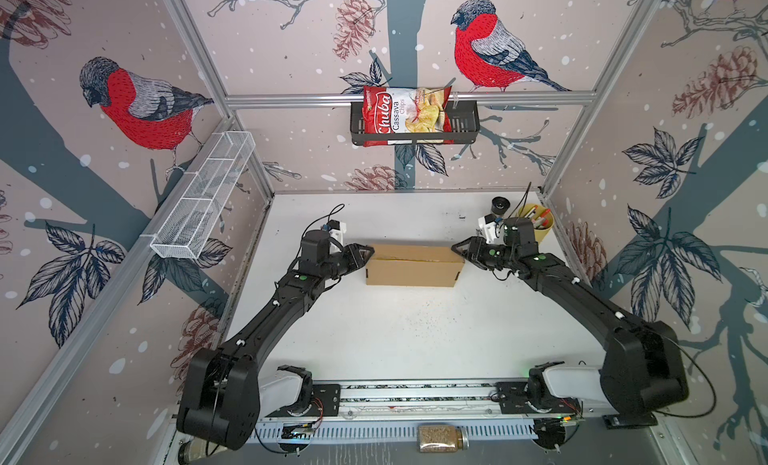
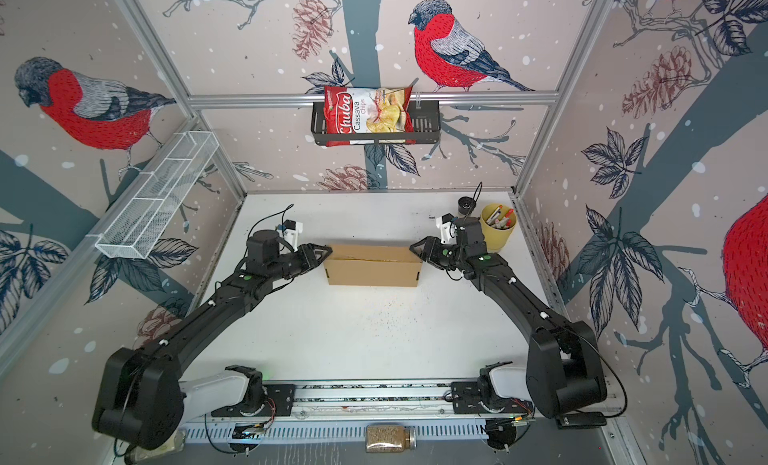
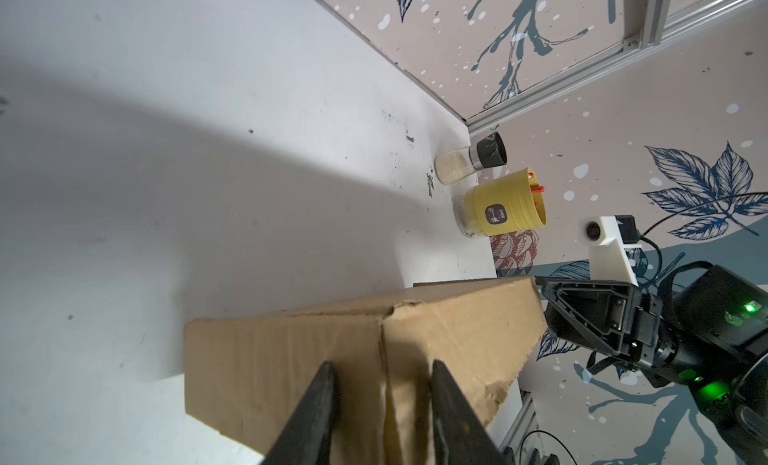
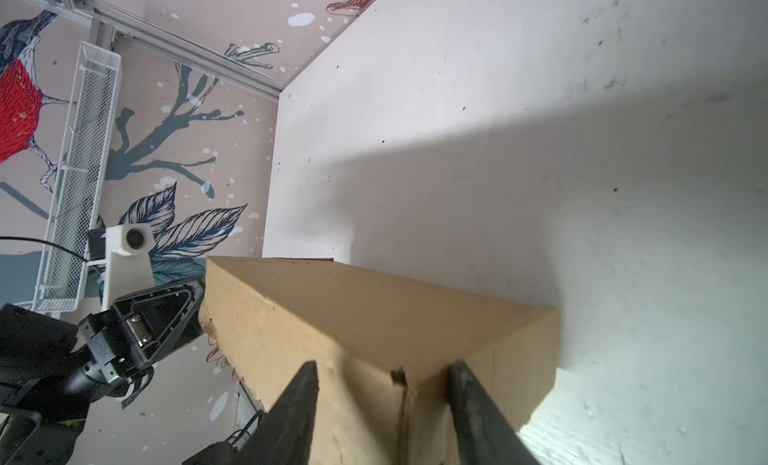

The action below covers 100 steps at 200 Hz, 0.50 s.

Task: Fold the paper box

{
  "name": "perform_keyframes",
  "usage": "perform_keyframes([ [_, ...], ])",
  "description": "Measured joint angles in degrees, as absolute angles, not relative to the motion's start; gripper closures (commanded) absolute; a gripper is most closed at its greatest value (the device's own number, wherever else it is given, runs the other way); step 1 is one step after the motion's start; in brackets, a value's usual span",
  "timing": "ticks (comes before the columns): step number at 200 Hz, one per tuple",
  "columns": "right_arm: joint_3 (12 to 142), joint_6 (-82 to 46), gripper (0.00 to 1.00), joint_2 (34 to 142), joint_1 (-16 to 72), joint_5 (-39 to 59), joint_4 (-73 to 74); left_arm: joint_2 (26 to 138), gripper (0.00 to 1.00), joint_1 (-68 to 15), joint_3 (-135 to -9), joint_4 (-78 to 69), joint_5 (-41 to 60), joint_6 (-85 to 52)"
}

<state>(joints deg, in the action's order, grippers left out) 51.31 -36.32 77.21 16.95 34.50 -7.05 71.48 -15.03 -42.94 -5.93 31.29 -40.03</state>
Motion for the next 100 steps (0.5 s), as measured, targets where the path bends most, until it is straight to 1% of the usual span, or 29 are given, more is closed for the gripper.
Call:
perform_keyframes([
  [13, 51.7, -35.8, 0.49, 77.7, 16.4, 34.5, -6.3, 72.2, 0.57, -15.1, -42.4, -7.7, 31.5, -39.3],
  [50, 50.5, -34.2, 0.49, 78.3, 15.9, 34.5, -3.6, 71.9, 0.56, -15.4, -37.1, -12.1, 32.5, -37.5],
  [100, 46.3, -34.2, 0.48, 76.8, 16.0, 35.6, -1.3, 67.3, 0.53, -15.5, -31.9, -14.3, 33.0, -37.5],
])
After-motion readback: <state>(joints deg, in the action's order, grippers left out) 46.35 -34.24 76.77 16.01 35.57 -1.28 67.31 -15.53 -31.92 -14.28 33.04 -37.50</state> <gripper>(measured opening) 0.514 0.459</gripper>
